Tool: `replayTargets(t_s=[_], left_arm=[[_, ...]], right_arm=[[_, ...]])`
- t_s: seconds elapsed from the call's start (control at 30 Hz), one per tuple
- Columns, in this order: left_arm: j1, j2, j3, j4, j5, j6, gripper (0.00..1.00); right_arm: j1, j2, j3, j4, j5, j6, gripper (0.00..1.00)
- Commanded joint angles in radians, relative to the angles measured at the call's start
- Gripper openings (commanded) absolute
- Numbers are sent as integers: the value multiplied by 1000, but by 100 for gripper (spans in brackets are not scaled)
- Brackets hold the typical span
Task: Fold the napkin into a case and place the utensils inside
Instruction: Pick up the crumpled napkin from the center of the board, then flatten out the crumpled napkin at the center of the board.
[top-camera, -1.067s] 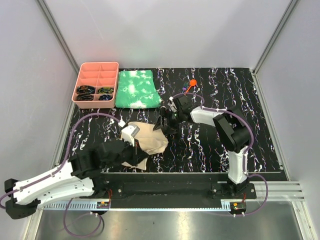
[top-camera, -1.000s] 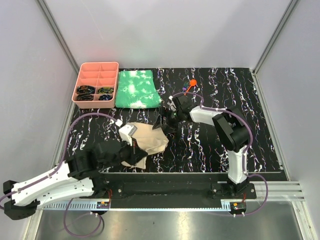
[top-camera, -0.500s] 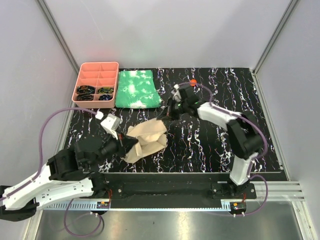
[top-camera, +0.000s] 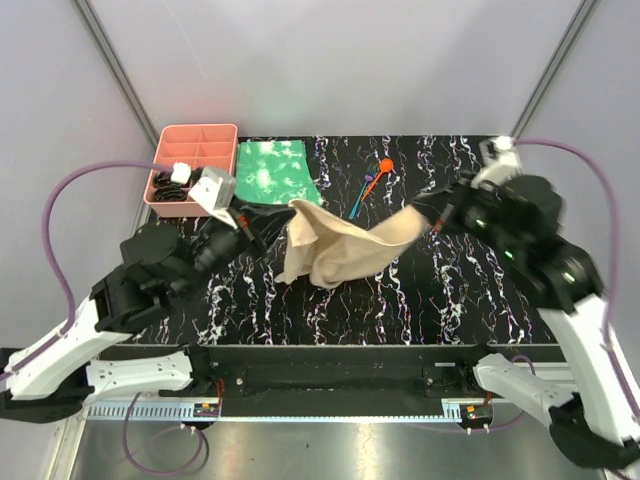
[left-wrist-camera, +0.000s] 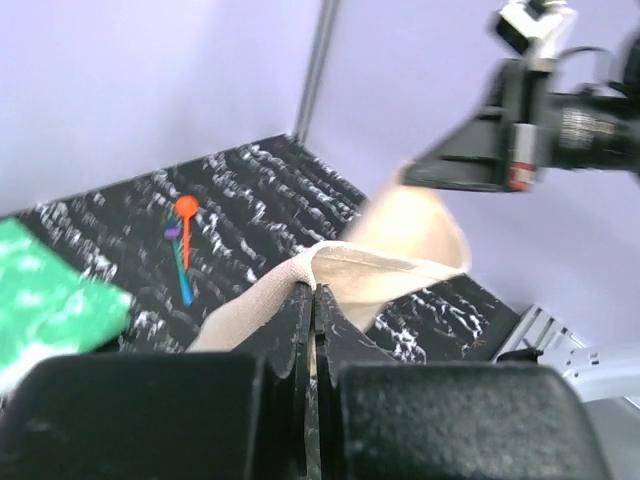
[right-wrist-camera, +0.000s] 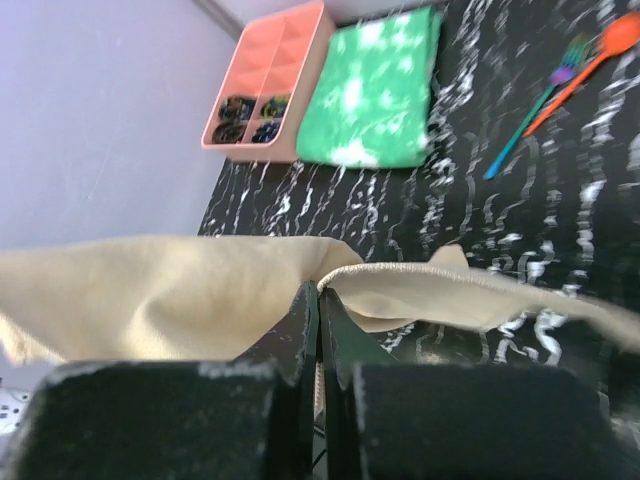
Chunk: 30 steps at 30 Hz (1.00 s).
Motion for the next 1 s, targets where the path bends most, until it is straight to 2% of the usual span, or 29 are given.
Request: replayTargets(t_s=[0.0, 0.17, 0.27, 0.33, 0.4, 0.53, 0.57, 0.6, 0.7, 0.77, 0.83, 0.93, 0.97], left_arm=[[0, 86, 127, 138, 172, 60, 0], [1, 201, 252, 172, 471, 32, 0], [0, 239, 308, 191, 560, 38, 0], [0, 244, 317, 230, 591, 52, 0], [0, 255, 335, 246, 587, 68, 0], [5, 334, 398, 194, 454, 81, 0], [12, 353, 409, 180, 389, 68, 0], [29, 377, 441, 148, 380, 22, 0], [144, 472, 475, 107, 425, -110, 0], [253, 560, 486, 99, 516, -173, 0], [348, 667, 519, 80, 620, -242, 0], [396, 823, 564, 100, 689, -236, 0], [402, 866, 581, 112, 709, -221, 0]], right_arm=[[5, -153, 96, -231, 175, -80, 0], [5, -272, 233, -271, 161, -91, 0], [5, -291, 299, -282, 155, -112, 0], [3, -294, 354, -290, 161, -125, 0], [3, -294, 386, -297, 233, -145, 0], [3, -231, 494, -389, 506, -180, 0], [5, -195, 494, -394, 622, -186, 0], [6, -172, 489, -399, 676, -191, 0], [28, -92, 450, -406, 857, -188, 0], [26, -44, 424, -382, 949, -177, 0], [26, -9, 358, -325, 1011, -180, 0], [9, 57, 223, -195, 1094, -220, 0], [-67, 84, 200, -179, 1044, -215, 0]])
